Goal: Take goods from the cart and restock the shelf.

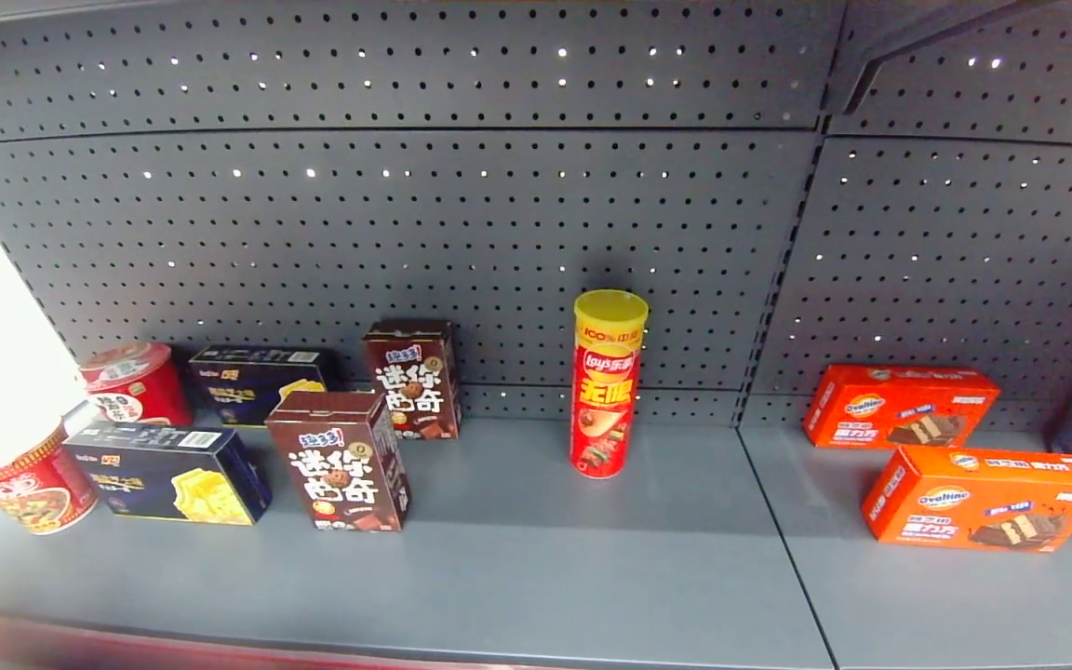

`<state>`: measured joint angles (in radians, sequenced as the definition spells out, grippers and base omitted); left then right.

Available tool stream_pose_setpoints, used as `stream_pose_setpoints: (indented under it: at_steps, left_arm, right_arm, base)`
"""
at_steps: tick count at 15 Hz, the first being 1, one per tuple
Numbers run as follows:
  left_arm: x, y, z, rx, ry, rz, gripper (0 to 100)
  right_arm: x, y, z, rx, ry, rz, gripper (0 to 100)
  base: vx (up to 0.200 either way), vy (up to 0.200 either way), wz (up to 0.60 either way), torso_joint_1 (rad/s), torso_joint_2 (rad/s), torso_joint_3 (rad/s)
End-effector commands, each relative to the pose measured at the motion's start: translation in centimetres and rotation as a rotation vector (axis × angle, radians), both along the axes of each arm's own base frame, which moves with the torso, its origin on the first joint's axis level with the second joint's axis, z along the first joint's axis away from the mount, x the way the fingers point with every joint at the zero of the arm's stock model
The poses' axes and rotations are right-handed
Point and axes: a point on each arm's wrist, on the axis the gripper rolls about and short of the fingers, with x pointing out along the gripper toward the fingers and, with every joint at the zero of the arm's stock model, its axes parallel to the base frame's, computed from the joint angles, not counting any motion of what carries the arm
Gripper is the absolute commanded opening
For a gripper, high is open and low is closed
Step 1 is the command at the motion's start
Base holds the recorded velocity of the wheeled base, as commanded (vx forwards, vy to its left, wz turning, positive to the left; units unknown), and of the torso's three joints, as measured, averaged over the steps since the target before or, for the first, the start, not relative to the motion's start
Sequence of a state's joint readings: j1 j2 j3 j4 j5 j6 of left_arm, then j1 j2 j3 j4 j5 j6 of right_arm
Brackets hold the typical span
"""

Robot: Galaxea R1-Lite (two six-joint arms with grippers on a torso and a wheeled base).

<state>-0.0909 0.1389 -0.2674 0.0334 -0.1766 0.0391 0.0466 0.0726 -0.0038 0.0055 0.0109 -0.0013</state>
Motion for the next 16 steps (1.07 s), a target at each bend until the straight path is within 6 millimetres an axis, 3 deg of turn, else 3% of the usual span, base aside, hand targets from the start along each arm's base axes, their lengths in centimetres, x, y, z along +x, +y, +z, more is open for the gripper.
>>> stream_pose_setpoints:
  at_steps: [1, 2, 4, 8, 10, 12, 15, 16]
  left_arm:
    - [-0.2, 0.0, 0.6, 0.001, -0.017, 0.005, 0]
    - [-0.3, 0.0, 0.6, 0.002, -0.021, 0.006, 0]
    - [-0.5, 0.0, 0.7, 0.002, -0.021, 0.007, 0]
    - [0.3, 0.0, -0.4, 0.006, 0.049, -0.016, 0]
    - [0.5, 0.0, -1.2, 0.004, 0.074, -0.023, 0]
    - [0.6, 0.1, -1.8, 0.005, 0.093, -0.073, 0]
    - [0.6, 0.2, -2.5, -0.015, 0.109, -0.11, 0]
    - [0.6, 0.2, -3.1, -0.015, 0.11, -0.111, 0]
  right_arm:
    - [1.4, 0.0, 6.8, 0.023, 0.004, 0.191, 100]
    - [3.9, 0.7, 11.5, 0.113, 0.053, 0.221, 100]
    - [5.7, 1.8, 14.1, 0.121, 0.066, 0.388, 100]
    - [11.7, 6.7, 15.0, 0.084, 0.147, 0.732, 100]
    - [14.2, 8.3, 14.7, 0.065, 0.157, 0.8, 100]
    - [18.7, 10.7, 14.2, 0.014, 0.14, 0.822, 100]
    - [22.3, 12.6, 14.3, 0.002, 0.141, 0.867, 100]
    - [24.5, 13.4, 14.3, -0.001, 0.105, 0.934, 100]
  base:
    - [0.0, 0.0, 0.0, 0.0, 0.0, 0.0]
    - [0.0, 0.0, 0.0, 0.0, 0.0, 0.0]
    - [0.0, 0.0, 0.0, 0.0, 0.0, 0.0]
    - [0.0, 0.0, 0.0, 0.0, 0.0, 0.0]
    - [0.0, 0.0, 0.0, 0.0, 0.0, 0.0]
    - [0.0, 0.0, 0.0, 0.0, 0.0, 0.0]
    - [0.0, 0.0, 0.0, 0.0, 0.0, 0.0]
    - [0.0, 0.0, 0.0, 0.0, 0.0, 0.0]
